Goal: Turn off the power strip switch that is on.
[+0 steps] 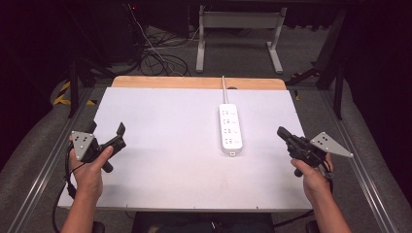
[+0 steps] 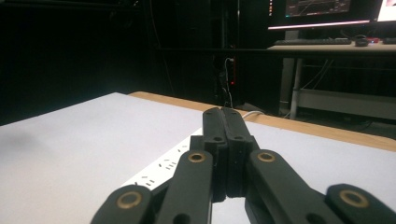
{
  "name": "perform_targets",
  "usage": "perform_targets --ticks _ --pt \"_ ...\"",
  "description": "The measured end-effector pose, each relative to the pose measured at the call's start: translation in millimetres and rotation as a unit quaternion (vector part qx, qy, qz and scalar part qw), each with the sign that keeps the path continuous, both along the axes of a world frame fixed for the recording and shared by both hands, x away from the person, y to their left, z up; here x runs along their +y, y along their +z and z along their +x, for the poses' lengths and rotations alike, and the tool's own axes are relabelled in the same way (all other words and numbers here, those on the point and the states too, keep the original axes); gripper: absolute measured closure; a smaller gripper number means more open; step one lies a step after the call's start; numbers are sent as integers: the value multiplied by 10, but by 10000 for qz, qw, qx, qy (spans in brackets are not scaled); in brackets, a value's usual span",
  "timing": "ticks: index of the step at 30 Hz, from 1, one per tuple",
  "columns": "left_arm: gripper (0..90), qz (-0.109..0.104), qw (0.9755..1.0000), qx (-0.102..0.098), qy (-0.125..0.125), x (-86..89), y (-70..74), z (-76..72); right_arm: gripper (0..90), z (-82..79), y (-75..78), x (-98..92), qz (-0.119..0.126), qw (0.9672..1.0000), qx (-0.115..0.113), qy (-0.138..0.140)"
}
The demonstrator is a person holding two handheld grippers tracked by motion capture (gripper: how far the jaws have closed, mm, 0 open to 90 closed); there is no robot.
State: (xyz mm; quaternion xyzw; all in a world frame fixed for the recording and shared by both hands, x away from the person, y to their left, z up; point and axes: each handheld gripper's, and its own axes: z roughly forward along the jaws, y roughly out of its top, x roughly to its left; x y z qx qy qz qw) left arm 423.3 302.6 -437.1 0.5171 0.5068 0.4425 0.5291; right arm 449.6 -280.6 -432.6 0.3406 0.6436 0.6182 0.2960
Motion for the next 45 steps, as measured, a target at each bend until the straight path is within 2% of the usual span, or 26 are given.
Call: perform_targets --ticks 2,3,5,6,12,13,17,21,32,39,45 --pt "68 -13 10000 6 -10 0 0 -1 826 9 -11 -23 131 9999 52 -29" --pt "67 -3 10000 3 -5 1 0 -3 772 18 -18 -31 135 9999 66 -74" --pt "67 3 10000 -5 -15 2 1 -8 644 43 -38 -37 340 9989 226 -213" --pt "68 8 10000 -9 -20 4 3 -11 592 50 -43 -37 355 9987 256 -263" --pt "66 25 10000 -8 -51 1 1 -8 272 94 -35 -35 591 9970 331 -373" --pt "65 38 10000 -1 -64 1 0 -6 194 91 -31 -31 670 9963 345 -417" --pt "65 49 10000 -2 -73 -3 0 -5 80 97 -28 -26 605 9968 287 -446" --pt "64 51 10000 -14 -72 -4 0 -8 39 81 -20 -9 604 9970 258 -417" --pt "63 26 9999 -8 -97 -3 1 -8 50 61 -24 35 419 9980 248 -414" --pt "63 31 9999 -90 -99 -6 25 -102 55 45 -45 46 295 9983 288 -407" --pt "63 9 9999 -71 -73 6 20 -63 58 75 -77 45 280 9981 371 -396"
